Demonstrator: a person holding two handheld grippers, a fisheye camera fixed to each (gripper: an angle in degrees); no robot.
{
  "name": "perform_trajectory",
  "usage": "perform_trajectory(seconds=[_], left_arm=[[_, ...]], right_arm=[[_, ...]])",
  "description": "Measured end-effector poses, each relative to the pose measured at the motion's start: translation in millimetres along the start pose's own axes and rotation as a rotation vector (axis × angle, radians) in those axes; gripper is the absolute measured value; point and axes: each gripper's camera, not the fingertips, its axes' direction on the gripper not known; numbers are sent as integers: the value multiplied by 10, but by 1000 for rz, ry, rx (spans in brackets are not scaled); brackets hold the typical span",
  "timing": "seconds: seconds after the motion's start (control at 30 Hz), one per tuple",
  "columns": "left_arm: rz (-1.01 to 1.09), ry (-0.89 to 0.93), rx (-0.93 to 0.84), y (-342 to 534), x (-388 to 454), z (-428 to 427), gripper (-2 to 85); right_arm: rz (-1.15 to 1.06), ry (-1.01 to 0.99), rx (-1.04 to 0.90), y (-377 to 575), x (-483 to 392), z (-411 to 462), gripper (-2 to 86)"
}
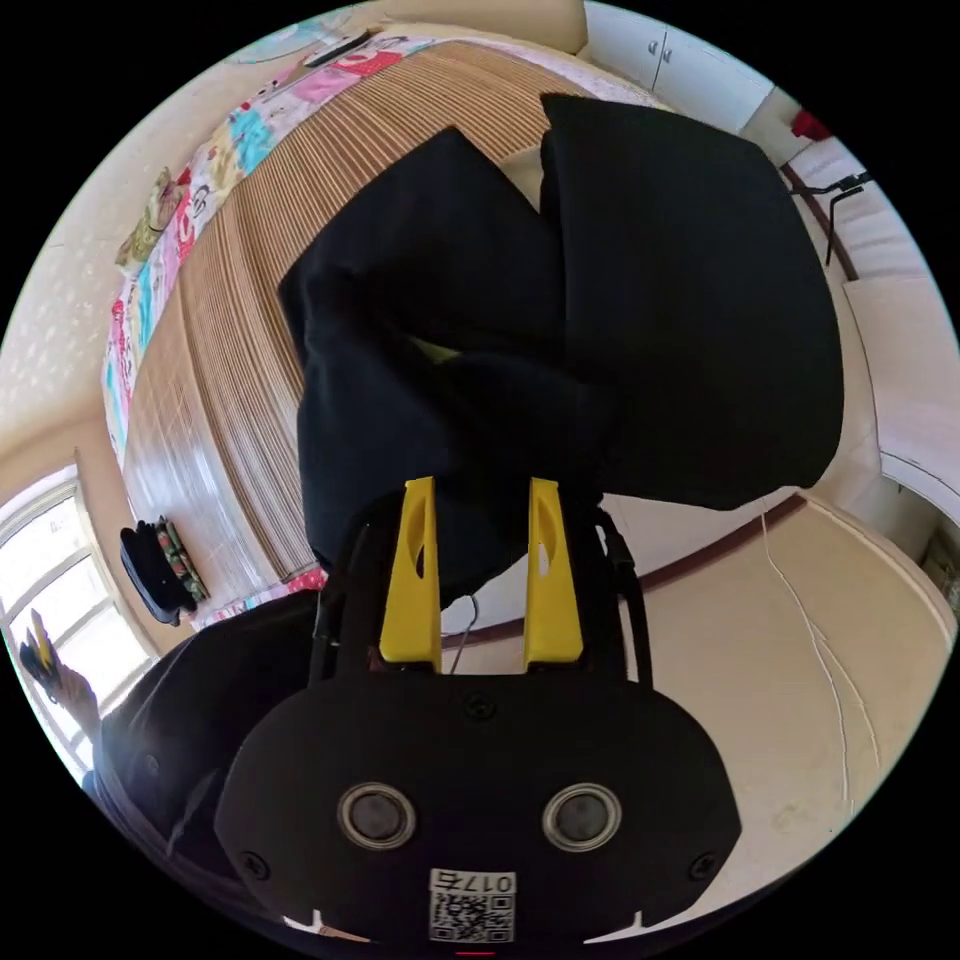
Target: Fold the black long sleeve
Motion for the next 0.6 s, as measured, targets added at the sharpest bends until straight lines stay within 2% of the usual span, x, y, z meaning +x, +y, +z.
perform_trajectory(seconds=[0.13, 0.23, 0.4, 0.47, 0.6], left_arm=[[-57, -13, -63, -213, -174, 195, 76], [-79, 9, -165, -457, -286, 502, 55], [-117, 146, -360, -898, -502, 1292, 100], [-169, 192, -409, -1016, -623, 1575, 133], [-254, 288, -464, -1198, -879, 1953, 165]], right_arm=[[-48, -129, 81, 143, -91, -258, 47], [-223, -185, 138, 324, -483, -557, 33], [-562, -538, 139, 481, -1233, -957, 23], [-660, -566, 103, 531, -1521, -1027, 22], [-876, -427, 61, 821, -2163, -1190, 18]])
